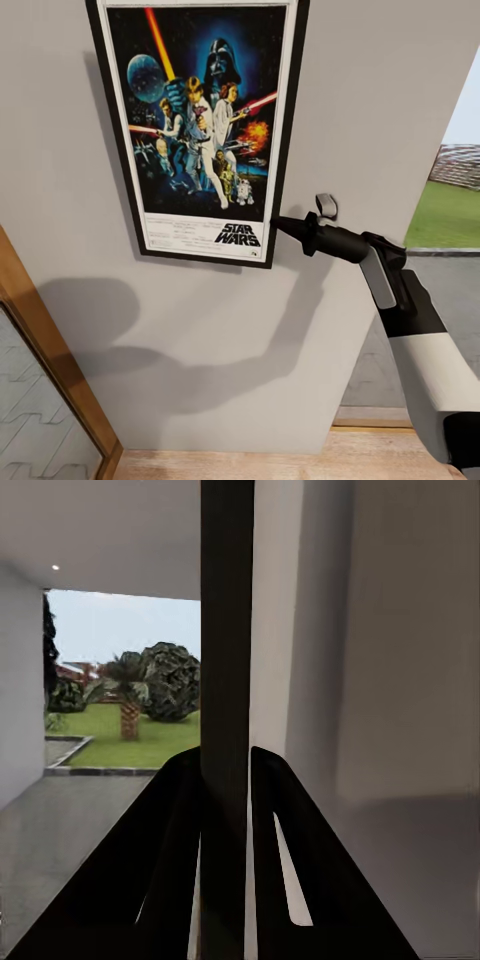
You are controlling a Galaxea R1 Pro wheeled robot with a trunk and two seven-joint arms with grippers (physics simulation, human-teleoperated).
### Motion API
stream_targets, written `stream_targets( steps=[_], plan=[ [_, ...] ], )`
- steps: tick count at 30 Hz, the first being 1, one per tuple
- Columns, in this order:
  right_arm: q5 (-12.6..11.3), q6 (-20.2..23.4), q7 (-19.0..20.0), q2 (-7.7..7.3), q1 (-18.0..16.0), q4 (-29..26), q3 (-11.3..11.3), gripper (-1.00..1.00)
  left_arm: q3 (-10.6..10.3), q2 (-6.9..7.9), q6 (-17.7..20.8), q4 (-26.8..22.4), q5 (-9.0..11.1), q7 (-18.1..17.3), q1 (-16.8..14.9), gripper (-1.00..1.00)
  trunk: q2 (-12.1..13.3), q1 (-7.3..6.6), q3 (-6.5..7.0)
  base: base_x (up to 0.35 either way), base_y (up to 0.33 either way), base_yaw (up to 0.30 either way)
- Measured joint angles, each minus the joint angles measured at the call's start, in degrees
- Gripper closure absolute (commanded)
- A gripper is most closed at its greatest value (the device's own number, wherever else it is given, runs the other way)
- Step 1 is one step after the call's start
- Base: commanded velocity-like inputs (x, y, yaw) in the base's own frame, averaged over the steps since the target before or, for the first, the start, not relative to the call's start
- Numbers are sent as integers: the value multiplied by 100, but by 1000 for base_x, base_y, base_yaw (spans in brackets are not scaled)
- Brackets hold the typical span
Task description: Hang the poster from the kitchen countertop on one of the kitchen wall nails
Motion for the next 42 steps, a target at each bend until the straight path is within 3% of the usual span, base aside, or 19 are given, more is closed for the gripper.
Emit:
stream_targets(
  steps=[42],
  plan=[
    [44, -19, -6, -8, 311, 38, -5, 100, 8, 0, 0, 0, 0, 0, -1, -100, 0, 0, 0, 0, 0, 0]
  ],
)
